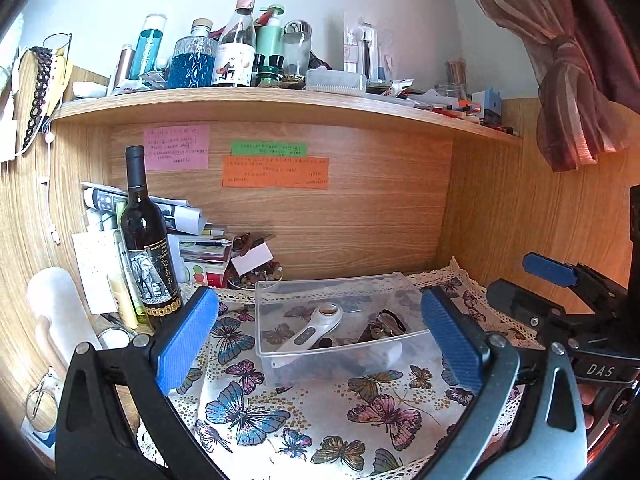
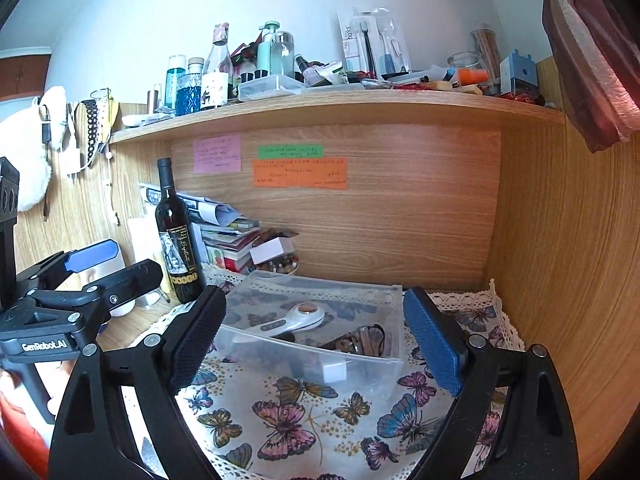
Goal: Organize rigid objects
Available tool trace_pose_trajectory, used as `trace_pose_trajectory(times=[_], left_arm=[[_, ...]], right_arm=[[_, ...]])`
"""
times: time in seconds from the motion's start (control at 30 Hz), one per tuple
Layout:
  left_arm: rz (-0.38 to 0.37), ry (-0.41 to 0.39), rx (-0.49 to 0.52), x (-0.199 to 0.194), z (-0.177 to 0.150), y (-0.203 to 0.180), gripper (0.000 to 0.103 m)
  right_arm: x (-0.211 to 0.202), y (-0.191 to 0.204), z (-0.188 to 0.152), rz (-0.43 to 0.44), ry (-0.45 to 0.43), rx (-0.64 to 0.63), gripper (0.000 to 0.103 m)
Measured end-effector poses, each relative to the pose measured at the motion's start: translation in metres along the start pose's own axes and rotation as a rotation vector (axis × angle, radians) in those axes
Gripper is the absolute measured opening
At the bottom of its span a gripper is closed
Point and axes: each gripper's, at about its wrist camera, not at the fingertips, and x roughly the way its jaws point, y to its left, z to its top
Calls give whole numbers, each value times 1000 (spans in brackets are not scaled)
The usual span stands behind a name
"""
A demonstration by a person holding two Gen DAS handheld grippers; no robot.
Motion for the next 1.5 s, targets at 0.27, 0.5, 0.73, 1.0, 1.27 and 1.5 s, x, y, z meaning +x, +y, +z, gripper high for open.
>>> trace_pose_trajectory(times=[0.27, 0.5, 0.73, 1.0, 1.27, 1.5], left_arm=[[2, -7, 2, -2, 1, -2, 103], [-1, -10, 3, -3, 1, -5, 103], [-9, -16, 4, -3, 2, -4, 103], [-14, -19, 18, -1, 0, -6, 103], [-18, -16, -4, 1, 0, -4, 103], [-36, -14, -3, 2, 0, -4, 103]], right_arm=[[-3, 0, -1, 1, -6, 2, 90], [-4, 0, 0, 1, -11, 4, 90], [-4, 0, 0, -2, -13, 4, 92], [-3, 0, -1, -8, -12, 7, 95], [-1, 0, -1, -13, -6, 6, 95], [1, -3, -2, -22, -2, 11, 96]])
